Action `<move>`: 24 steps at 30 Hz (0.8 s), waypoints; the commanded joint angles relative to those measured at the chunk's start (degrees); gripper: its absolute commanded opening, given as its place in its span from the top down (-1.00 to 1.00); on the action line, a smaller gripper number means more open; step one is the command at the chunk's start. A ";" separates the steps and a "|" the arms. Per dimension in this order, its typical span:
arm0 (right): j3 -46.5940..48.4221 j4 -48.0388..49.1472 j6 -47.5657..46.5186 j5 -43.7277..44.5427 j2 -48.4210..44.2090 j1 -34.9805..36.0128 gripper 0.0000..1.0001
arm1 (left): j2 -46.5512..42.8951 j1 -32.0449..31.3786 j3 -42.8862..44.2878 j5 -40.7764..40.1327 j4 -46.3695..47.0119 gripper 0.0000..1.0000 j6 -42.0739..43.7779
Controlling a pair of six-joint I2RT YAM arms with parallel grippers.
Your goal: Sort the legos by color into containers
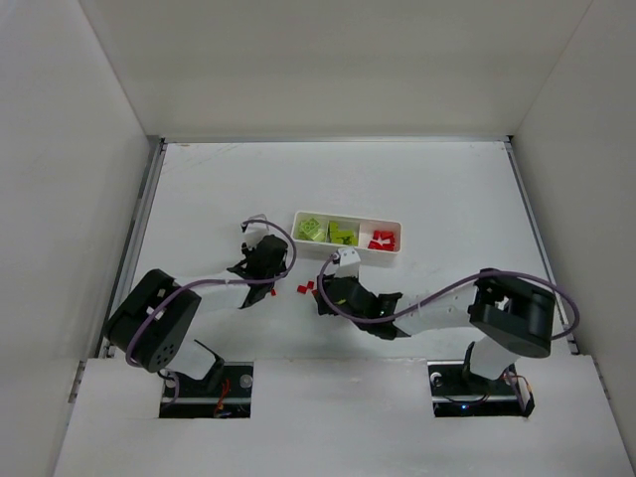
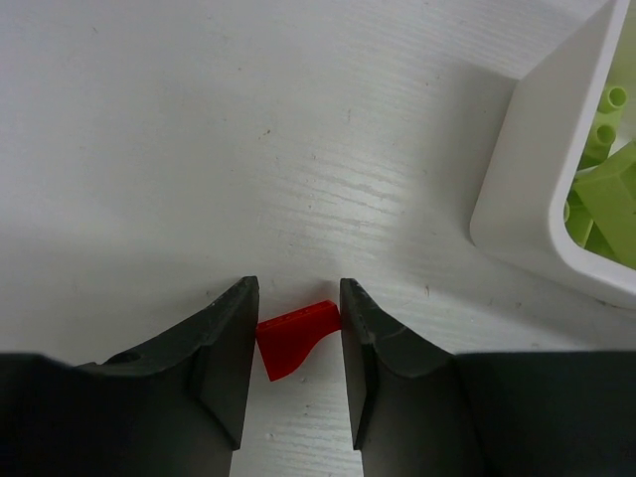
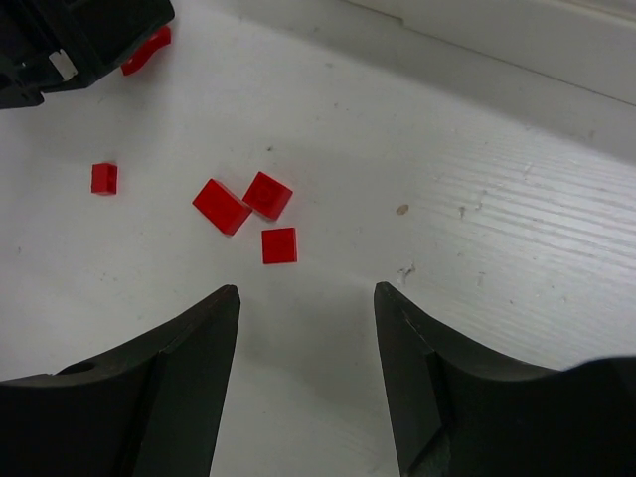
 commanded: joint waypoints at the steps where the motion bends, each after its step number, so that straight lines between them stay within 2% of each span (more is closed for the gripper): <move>1: 3.85 2.58 -2.59 -0.81 2.88 0.50 -0.25 | -1.46 -0.50 0.22 0.23 -1.37 0.46 0.56; 5: 7.10 2.14 -6.02 -0.73 5.70 0.41 -0.24 | -5.49 -0.59 -0.56 0.32 -2.08 0.49 0.65; 15: 11.85 1.79 -7.52 -4.50 10.88 0.50 -0.01 | -15.34 -1.47 0.31 2.87 -4.80 0.49 0.21; 24: 14.93 1.44 -7.44 -4.95 15.01 0.50 0.01 | -20.97 -1.55 3.03 4.45 -5.68 0.50 0.29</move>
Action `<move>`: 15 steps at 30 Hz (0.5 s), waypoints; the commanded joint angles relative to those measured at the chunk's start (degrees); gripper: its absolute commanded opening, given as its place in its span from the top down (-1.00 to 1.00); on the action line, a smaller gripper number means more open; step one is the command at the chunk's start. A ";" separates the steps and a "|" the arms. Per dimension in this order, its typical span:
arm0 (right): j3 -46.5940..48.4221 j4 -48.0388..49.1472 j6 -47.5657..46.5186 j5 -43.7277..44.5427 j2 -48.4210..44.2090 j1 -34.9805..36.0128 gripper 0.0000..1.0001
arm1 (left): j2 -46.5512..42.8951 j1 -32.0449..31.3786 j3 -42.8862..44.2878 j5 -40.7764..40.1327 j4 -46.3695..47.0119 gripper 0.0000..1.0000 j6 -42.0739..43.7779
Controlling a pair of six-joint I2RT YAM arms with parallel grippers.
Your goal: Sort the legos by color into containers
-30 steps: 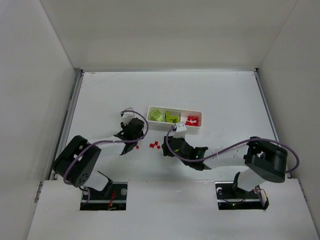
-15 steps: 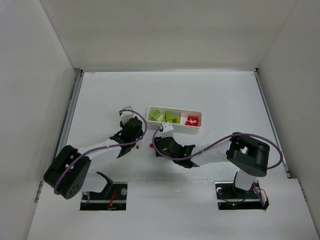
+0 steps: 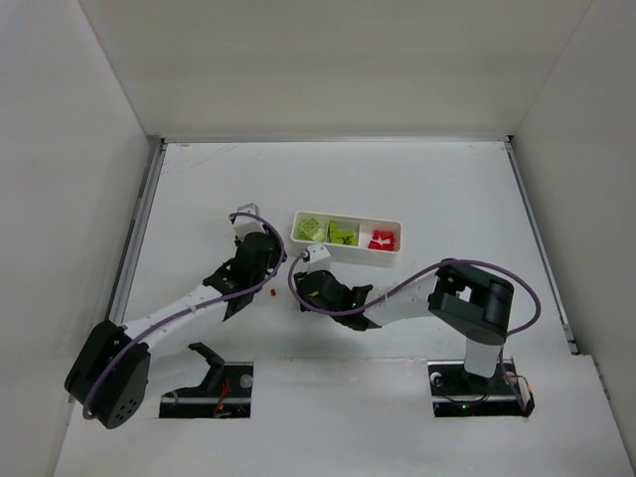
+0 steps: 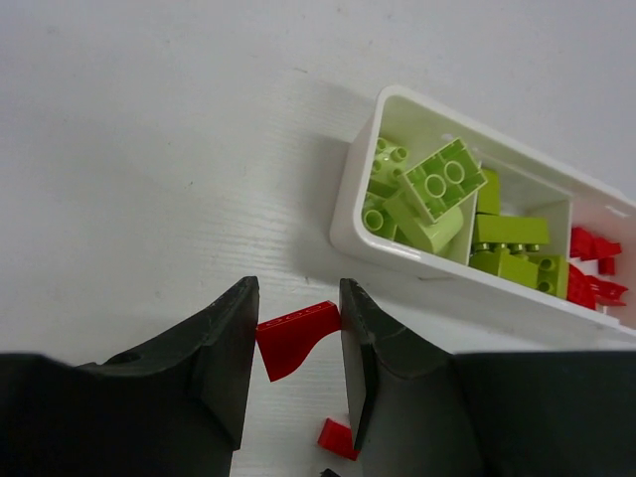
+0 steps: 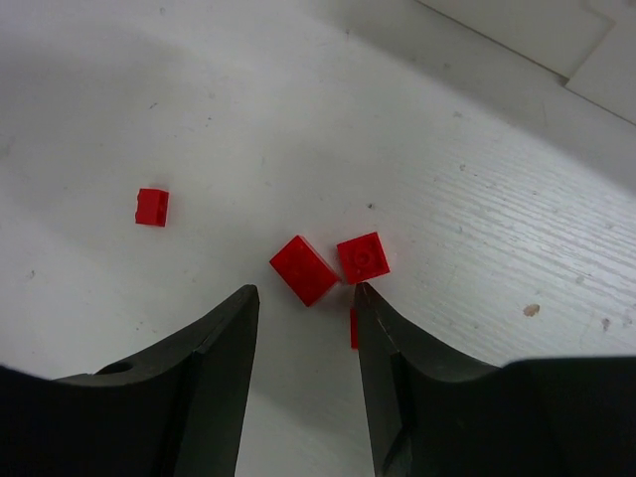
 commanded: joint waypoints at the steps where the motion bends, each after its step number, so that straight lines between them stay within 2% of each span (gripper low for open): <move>1: 2.52 1.29 -0.68 -0.40 2.03 0.48 0.00 | -1.80 -0.03 3.32 0.80 -0.26 0.50 0.05; 8: 3.75 0.50 -1.21 0.30 4.50 0.48 0.01 | -2.68 0.77 2.97 1.77 -0.35 0.49 -0.48; 13: 3.84 0.24 -1.21 0.48 4.94 0.56 0.22 | -3.74 1.29 3.15 2.47 -0.26 0.49 -0.56; 15: 3.66 -0.03 -1.12 0.66 4.59 0.65 0.24 | -3.48 1.47 3.67 2.56 -0.35 0.49 -0.48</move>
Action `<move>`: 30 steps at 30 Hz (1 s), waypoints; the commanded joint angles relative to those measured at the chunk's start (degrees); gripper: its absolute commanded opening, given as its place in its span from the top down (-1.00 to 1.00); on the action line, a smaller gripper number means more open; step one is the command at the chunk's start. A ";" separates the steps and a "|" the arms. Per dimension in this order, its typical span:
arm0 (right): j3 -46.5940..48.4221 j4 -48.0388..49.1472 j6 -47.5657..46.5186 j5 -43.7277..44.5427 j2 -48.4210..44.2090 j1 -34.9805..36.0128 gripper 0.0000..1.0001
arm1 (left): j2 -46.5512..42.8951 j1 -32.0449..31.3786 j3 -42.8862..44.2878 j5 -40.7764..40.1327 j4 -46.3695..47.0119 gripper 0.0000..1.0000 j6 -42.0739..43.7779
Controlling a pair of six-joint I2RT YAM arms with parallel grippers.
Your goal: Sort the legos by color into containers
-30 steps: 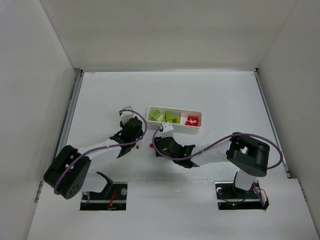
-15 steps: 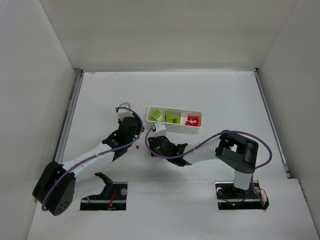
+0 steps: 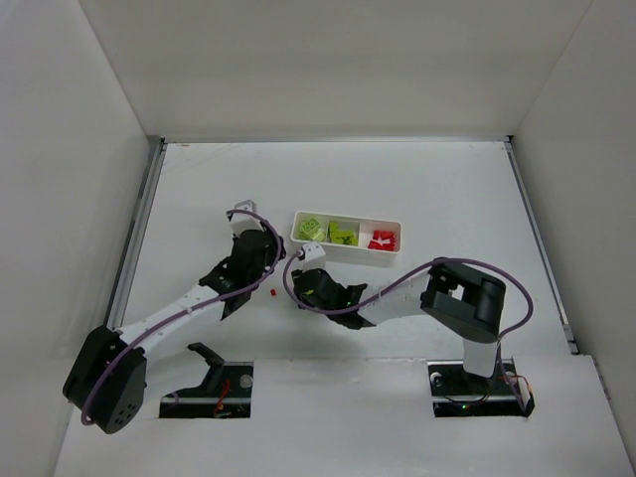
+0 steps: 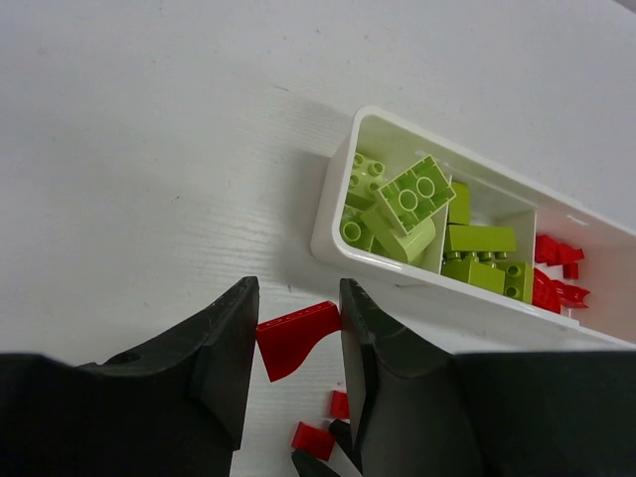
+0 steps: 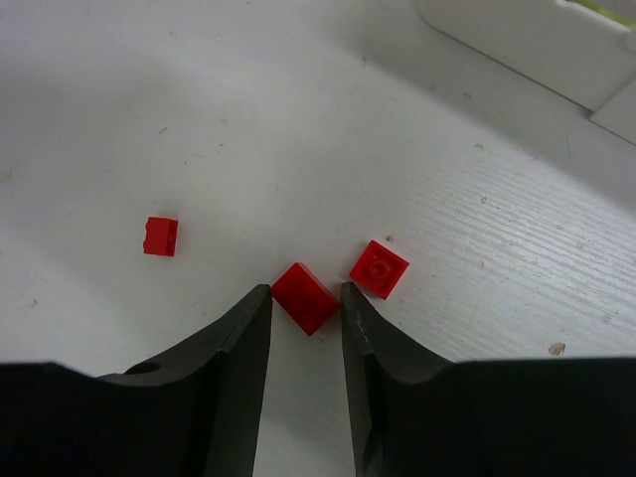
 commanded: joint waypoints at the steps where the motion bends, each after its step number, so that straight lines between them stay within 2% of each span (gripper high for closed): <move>1: 0.82 -1.21 0.01 -0.04 1.24 0.65 0.24 | -1.16 0.42 2.73 0.46 0.63 0.49 -0.10; 4: 1.43 -1.30 0.19 -0.13 2.38 0.65 0.17 | -0.63 0.33 3.09 0.73 1.07 0.49 -0.19; 6: 1.79 -1.39 -0.33 0.22 3.00 0.65 0.05 | -0.54 0.33 3.09 0.73 1.25 0.49 -0.54; 8: 1.70 -1.21 -0.42 1.01 3.17 0.65 0.04 | -0.28 0.25 3.44 0.73 1.34 0.49 -0.37; 20: 1.17 -1.04 -2.97 11.11 2.21 4.25 0.32 | -1.33 1.12 3.09 0.81 1.51 0.49 0.16; 30: -3.83 1.69 -2.27 9.19 -9.29 4.78 0.34 | -1.51 1.56 3.00 1.61 2.13 0.49 -0.19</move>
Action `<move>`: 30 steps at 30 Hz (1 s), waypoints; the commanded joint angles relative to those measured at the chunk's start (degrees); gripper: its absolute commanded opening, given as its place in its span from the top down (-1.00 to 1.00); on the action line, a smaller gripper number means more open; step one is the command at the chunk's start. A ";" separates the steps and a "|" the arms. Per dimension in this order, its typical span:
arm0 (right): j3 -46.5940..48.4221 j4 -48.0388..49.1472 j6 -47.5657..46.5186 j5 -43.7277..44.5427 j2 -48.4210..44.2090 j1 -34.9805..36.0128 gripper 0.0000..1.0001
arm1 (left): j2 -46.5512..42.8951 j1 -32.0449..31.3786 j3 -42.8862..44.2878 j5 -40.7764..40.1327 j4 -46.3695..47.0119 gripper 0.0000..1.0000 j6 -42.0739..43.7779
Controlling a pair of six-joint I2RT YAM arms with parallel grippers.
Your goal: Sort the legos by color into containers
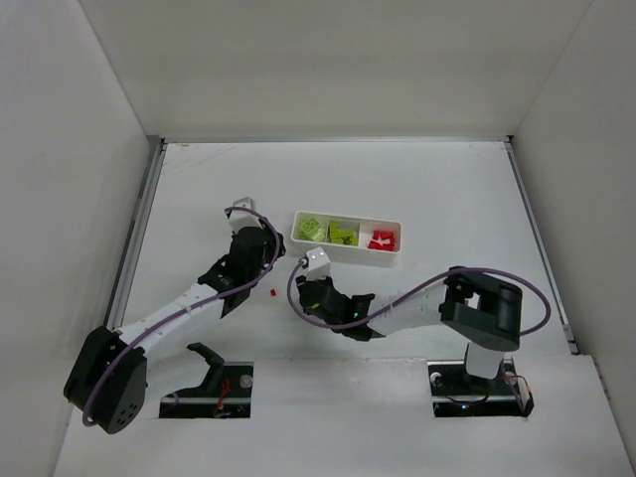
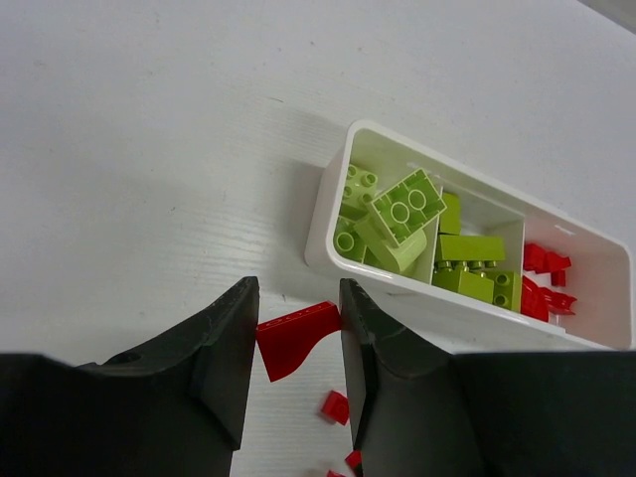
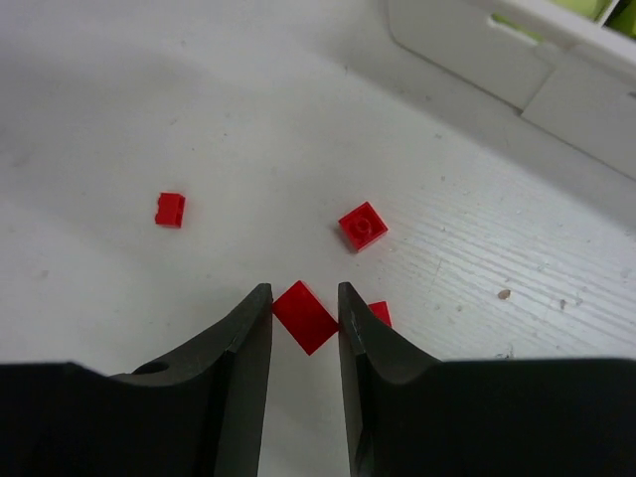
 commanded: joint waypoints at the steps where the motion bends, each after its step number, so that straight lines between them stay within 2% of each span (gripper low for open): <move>1: -1.74 1.95 1.05 -0.60 -6.65 0.00 0.34 | -1.16 0.19 2.28 0.34 2.10 0.49 -0.02; 7: -6.13 1.78 3.61 -2.81 -14.83 -4.74 0.34 | -0.81 -1.30 3.42 0.78 2.80 0.49 -0.45; 16: -10.44 -0.95 2.99 -3.07 -24.59 -22.22 0.34 | 5.25 -8.16 8.34 1.65 5.88 0.49 -0.54; 22: -10.80 -0.77 2.73 -3.16 -23.29 -31.02 0.33 | 11.49 -13.17 13.78 1.66 8.60 0.49 -0.01; 24: -10.45 -0.86 2.90 -3.59 -22.23 -32.26 0.24 | 13.95 -13.87 15.63 1.83 9.83 0.49 0.25; 27: -10.27 -1.03 3.08 -3.95 -22.75 -33.14 0.00 | 17.47 -14.23 18.35 2.53 10.89 0.49 0.78; 30: -10.88 -1.39 2.73 -3.78 -25.99 -33.58 -0.01 | 20.81 -14.67 20.99 3.15 12.03 0.49 0.87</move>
